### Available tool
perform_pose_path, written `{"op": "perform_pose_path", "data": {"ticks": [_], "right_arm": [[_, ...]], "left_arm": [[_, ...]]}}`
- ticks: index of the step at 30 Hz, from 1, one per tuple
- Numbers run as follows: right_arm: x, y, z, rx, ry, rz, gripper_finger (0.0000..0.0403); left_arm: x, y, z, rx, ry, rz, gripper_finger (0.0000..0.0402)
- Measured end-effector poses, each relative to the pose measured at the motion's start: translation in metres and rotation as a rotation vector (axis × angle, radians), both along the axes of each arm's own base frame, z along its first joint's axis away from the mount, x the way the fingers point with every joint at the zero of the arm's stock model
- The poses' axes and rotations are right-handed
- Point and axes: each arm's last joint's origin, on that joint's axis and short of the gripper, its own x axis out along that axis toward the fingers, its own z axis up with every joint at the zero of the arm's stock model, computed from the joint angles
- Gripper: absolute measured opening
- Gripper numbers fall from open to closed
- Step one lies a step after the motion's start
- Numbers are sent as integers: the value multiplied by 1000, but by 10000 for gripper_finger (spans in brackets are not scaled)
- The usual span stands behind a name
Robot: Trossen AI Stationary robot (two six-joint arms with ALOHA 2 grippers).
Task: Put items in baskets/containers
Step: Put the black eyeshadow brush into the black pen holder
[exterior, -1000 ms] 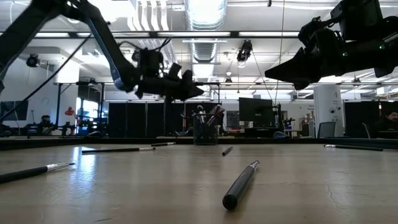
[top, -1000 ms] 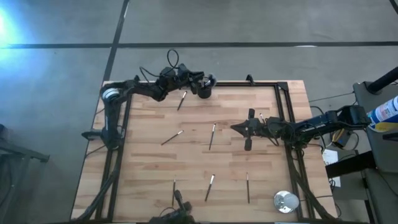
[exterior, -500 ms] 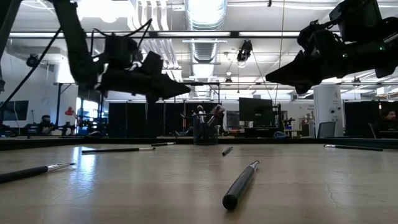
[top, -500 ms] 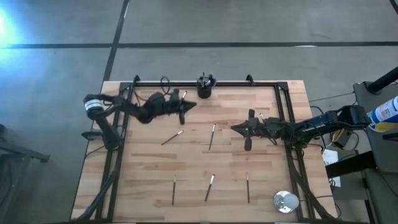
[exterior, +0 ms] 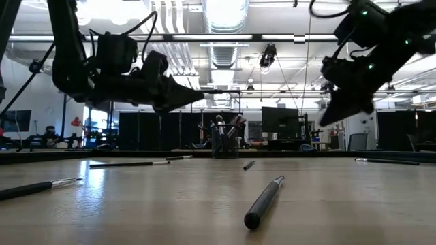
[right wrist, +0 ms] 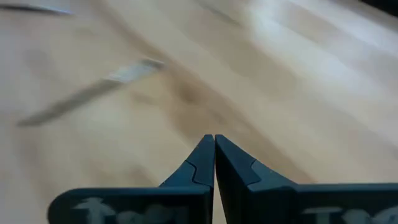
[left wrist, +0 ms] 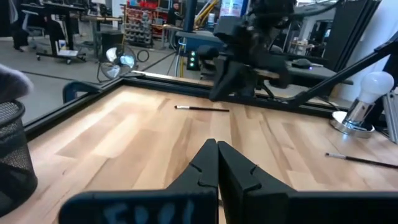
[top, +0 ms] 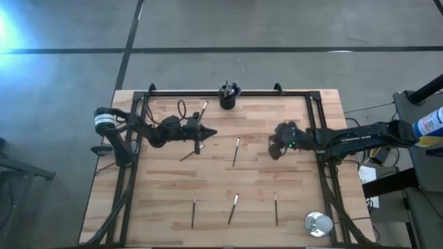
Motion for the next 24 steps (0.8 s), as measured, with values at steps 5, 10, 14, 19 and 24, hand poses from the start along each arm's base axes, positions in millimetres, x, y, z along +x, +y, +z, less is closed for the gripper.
{"op": "perform_pose_path", "data": {"ticks": [5, 10, 14, 19, 24], "right_arm": [[-14, -22, 12, 104, 191, -222, 9], [-26, -54, 3, 233, 248, -331, 23], [-38, -70, -5, 308, 267, -395, 55], [-48, -82, -13, 330, 292, -462, 98], [-47, -94, -18, 324, 271, -469, 111]], "left_arm": [[2, 1, 2, 5, -5, 0, 0], [2, 1, 1, 11, 3, 0, 0], [2, 1, 0, 10, 5, 0, 0], [2, 1, 0, 9, 9, 0, 0], [2, 1, -1, 5, 25, 0, 0]]}}
